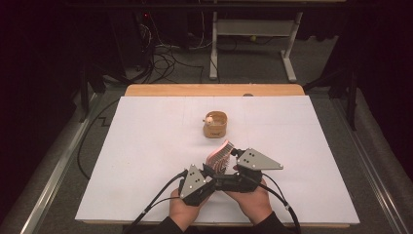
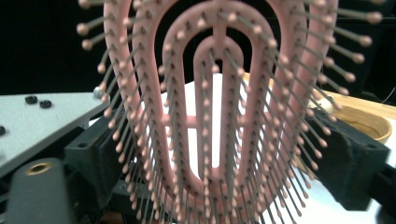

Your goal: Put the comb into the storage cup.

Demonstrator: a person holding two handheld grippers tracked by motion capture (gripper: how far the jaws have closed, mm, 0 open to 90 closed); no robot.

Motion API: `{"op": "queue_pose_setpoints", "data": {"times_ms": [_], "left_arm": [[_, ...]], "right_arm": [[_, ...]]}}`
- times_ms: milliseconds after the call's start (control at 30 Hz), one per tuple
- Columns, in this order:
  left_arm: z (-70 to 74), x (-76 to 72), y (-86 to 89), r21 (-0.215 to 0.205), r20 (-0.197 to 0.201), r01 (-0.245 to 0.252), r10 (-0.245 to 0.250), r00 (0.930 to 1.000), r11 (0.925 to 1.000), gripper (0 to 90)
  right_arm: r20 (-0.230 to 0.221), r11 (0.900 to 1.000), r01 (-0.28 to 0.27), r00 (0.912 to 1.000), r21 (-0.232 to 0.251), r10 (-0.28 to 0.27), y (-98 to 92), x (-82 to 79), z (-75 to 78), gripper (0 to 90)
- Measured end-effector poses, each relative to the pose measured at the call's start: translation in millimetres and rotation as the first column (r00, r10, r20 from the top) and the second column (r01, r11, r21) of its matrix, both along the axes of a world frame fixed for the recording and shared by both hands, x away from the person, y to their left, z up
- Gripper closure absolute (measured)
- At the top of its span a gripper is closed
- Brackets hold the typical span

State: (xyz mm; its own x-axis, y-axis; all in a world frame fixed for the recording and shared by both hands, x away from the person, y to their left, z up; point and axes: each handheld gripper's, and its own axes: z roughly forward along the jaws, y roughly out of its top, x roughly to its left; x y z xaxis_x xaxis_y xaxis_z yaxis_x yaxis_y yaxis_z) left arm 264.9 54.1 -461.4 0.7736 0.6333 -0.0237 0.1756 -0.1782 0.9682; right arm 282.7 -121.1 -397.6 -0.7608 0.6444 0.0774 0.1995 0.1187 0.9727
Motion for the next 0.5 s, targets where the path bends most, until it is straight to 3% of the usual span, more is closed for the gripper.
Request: {"op": "queue_pose_setpoints", "data": {"times_ms": [500], "left_arm": [[0.0, -1.0, -1.8, 0.009, 0.009, 0.003, -0.003, 1.0, 1.0, 78.3]], "right_arm": [[-0.028, 1.0, 0.009, 0.9996, 0.009, -0.009, -2.0, -1.0, 3.1, 18.4]]}}
